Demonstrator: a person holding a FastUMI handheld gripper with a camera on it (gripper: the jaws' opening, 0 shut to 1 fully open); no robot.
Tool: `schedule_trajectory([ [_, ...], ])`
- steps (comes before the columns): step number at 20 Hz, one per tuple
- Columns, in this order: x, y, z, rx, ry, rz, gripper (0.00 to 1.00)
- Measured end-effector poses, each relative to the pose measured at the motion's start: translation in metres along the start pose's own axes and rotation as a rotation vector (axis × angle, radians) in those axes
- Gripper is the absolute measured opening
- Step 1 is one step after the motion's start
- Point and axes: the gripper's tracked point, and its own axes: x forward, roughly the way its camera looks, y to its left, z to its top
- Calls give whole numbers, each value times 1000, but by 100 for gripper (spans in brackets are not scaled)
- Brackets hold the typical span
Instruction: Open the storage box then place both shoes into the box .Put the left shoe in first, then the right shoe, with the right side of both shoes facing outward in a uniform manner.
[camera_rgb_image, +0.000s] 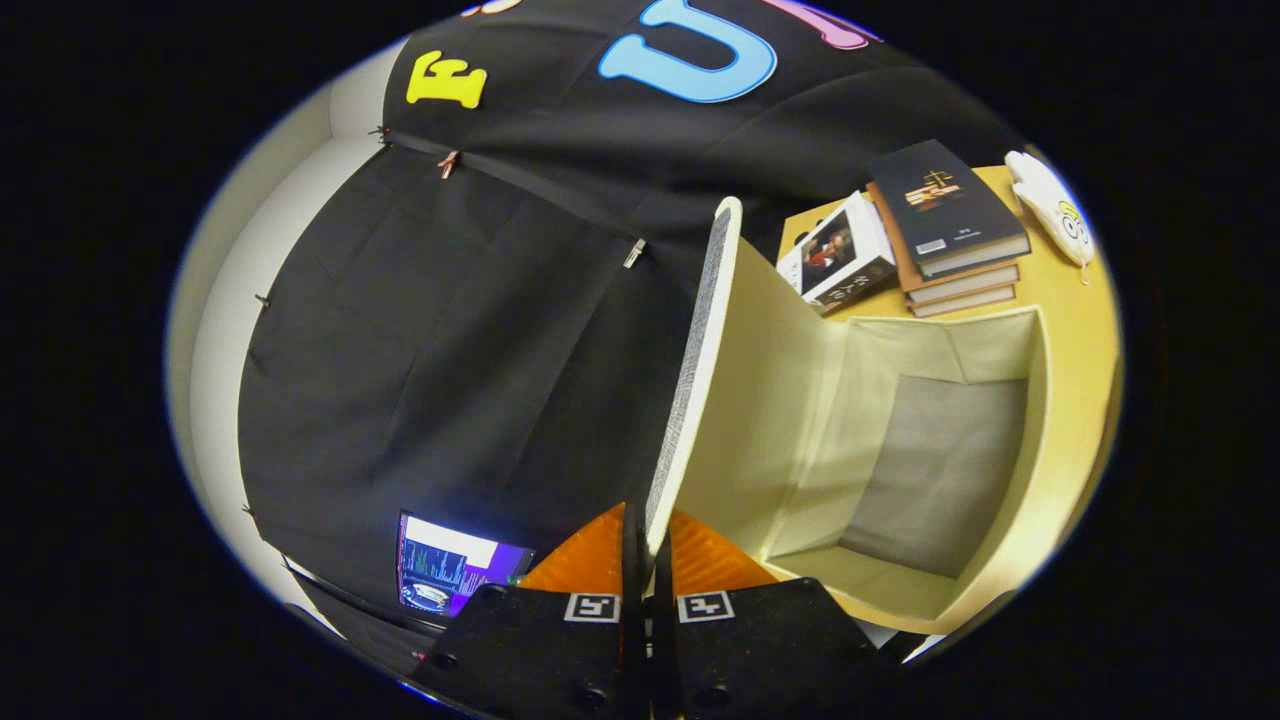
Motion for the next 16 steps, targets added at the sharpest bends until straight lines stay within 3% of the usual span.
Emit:
schedule_trajectory([
  [8,84,25,-18,-2,24,-22,7],
  [13,99,25,-15,-20,-5,-38,11],
  [16,84,11,-9,-86,-39,-82,76],
])
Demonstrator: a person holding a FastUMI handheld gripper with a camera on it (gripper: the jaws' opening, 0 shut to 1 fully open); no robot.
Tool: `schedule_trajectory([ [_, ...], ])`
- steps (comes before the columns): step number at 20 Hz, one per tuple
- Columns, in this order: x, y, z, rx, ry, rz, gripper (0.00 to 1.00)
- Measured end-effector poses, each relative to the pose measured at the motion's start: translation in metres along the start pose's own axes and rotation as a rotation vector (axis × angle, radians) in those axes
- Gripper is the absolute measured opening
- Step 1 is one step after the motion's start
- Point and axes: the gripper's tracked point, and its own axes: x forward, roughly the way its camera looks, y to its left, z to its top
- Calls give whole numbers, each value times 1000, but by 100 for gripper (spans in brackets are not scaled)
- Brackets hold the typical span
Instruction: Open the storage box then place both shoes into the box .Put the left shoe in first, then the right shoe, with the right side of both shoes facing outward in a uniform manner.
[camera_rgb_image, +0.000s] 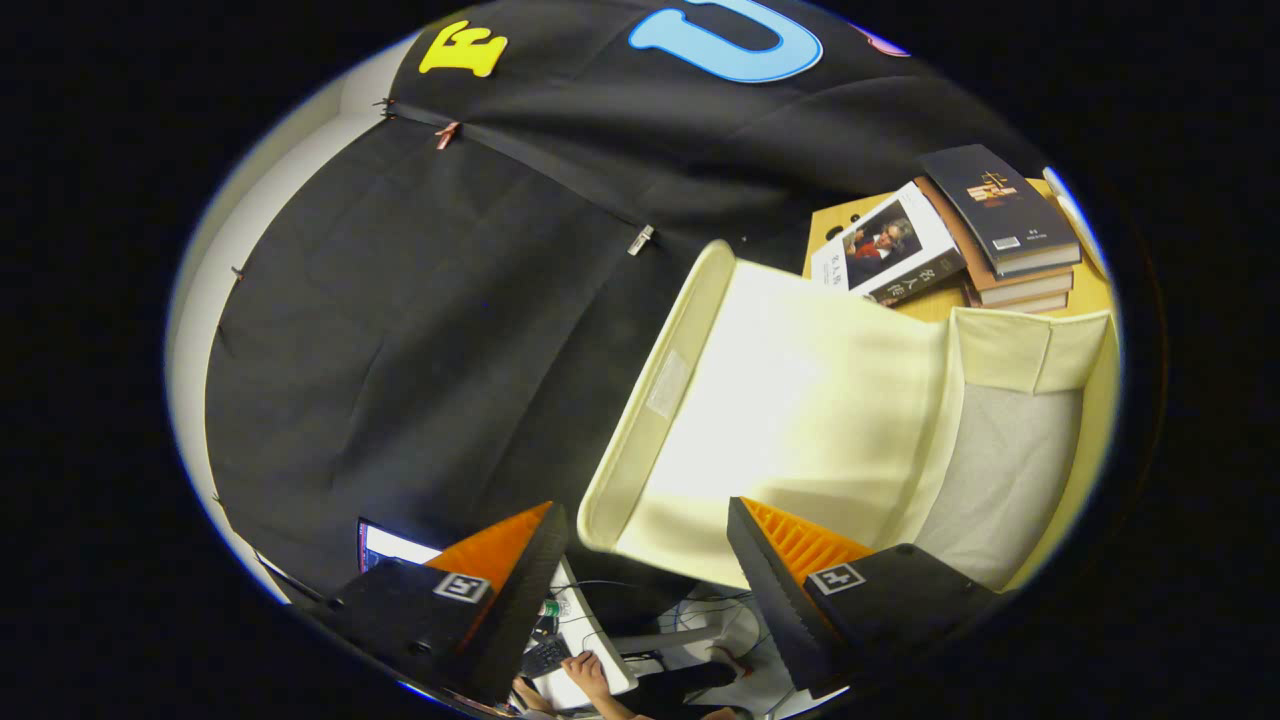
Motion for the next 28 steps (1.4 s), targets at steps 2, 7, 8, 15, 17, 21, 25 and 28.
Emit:
schedule_trajectory([
  [2,-16,-12,10,-49,-31,-29,98],
  [7,-91,-54,40,-187,-143,-155,98],
  [8,-110,-65,47,-216,-167,-190,98],
  [15,-238,-173,73,-314,-301,-490,98],
  [17,-274,-209,67,-273,-308,-578,98],
  [21,-328,-274,43,-217,-314,-731,98],
  [25,-352,-341,11,-249,-239,-884,98],
  [28,-357,-378,-15,-212,-178,-932,99],
])
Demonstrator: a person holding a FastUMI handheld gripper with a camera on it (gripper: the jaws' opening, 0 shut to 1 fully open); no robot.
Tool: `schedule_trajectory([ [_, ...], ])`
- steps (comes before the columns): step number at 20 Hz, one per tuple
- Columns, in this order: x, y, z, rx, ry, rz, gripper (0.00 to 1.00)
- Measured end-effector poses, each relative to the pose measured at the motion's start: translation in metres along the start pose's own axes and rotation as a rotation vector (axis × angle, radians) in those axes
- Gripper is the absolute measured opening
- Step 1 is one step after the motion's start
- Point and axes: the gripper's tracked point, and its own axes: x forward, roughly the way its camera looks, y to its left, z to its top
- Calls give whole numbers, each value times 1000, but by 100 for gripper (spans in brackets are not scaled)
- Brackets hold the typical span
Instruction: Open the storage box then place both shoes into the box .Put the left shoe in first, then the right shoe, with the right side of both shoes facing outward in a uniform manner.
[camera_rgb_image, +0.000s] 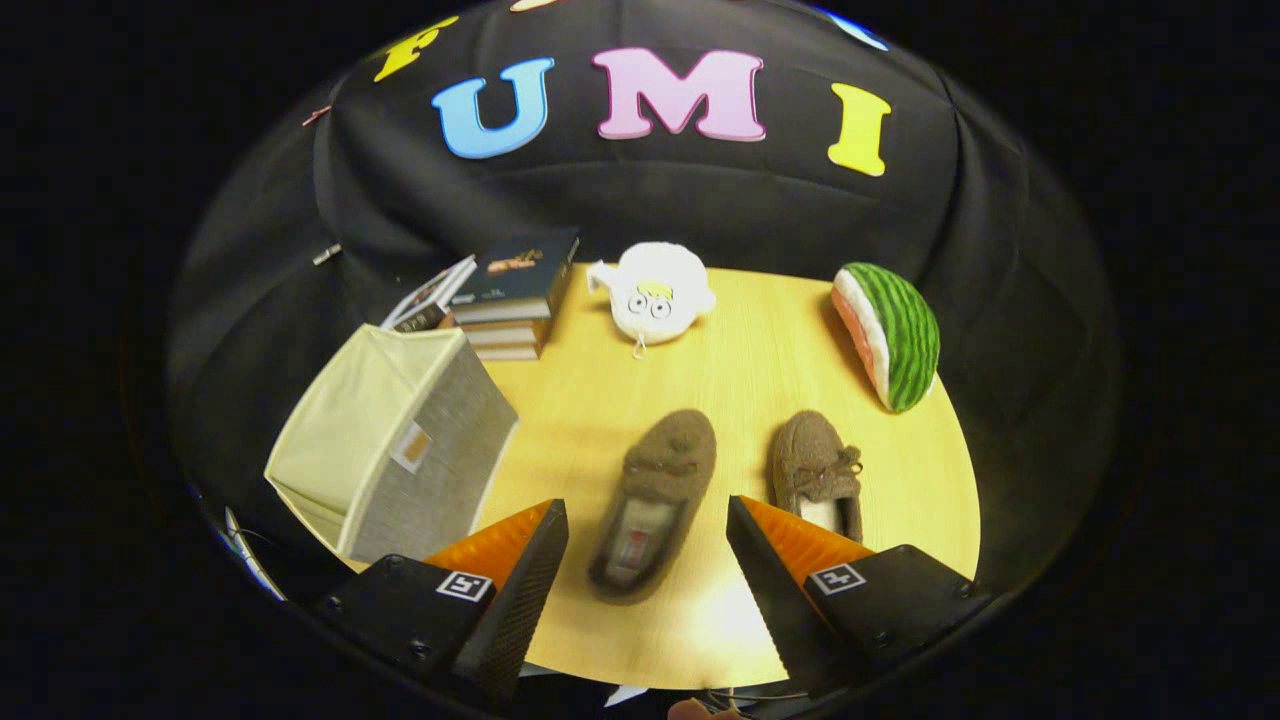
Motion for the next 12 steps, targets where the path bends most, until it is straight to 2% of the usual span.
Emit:
schedule_trajectory([
  [6,63,-20,-39,82,80,-62,99],
  [12,99,-46,-40,118,85,-127,99],
])
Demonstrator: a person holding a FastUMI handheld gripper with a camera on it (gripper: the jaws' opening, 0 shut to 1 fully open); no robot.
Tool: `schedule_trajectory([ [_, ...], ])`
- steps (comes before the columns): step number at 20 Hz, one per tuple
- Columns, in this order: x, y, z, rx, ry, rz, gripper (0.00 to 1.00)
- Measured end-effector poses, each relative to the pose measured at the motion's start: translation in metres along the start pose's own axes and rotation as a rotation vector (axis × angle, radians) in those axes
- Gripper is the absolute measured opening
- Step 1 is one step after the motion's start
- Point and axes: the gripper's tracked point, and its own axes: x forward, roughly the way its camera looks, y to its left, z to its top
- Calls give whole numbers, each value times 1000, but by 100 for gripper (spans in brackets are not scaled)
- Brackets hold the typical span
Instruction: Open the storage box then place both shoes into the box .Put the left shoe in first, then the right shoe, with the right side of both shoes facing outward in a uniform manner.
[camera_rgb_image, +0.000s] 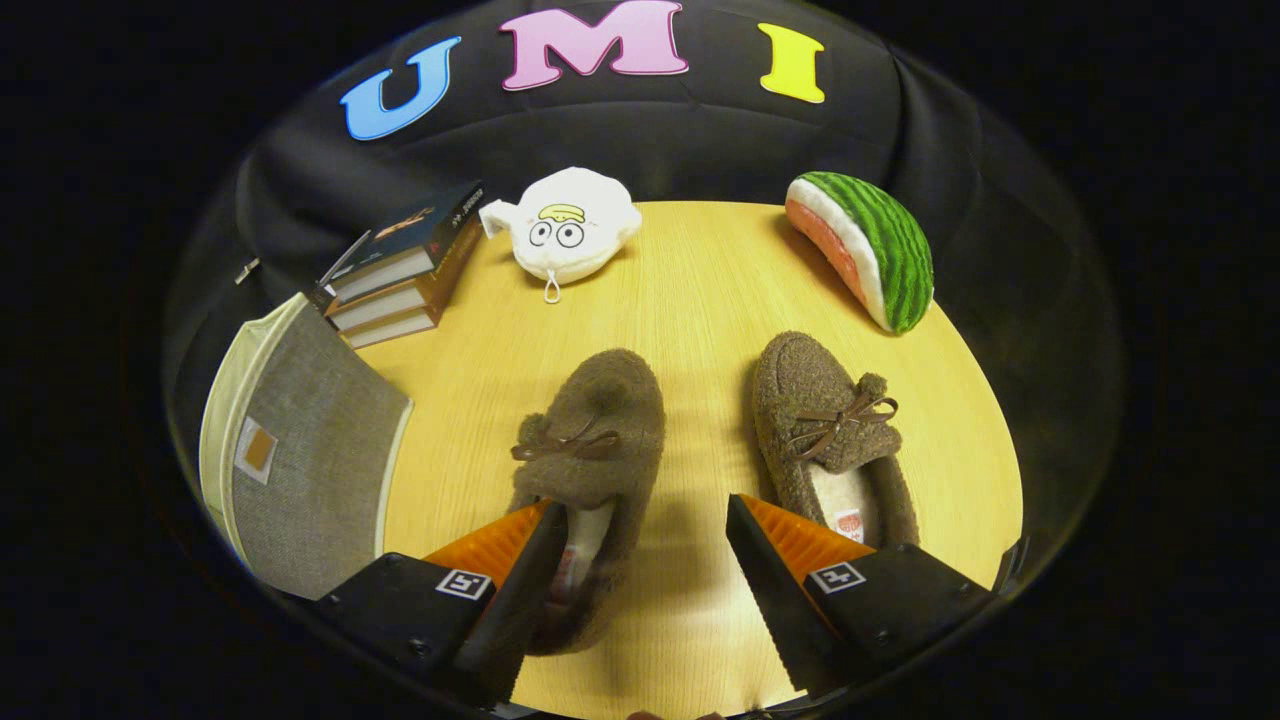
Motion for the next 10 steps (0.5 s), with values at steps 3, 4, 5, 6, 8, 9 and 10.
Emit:
schedule_trajectory([
  [3,17,-2,1,-2,21,-9,99],
  [4,20,1,-1,9,33,1,97],
  [5,24,3,-3,20,48,2,91],
  [6,26,6,-6,32,64,9,73],
  [8,26,11,-10,64,85,9,36],
  [9,25,11,-9,89,85,-3,29],
  [10,25,10,-9,121,87,-18,22],
])
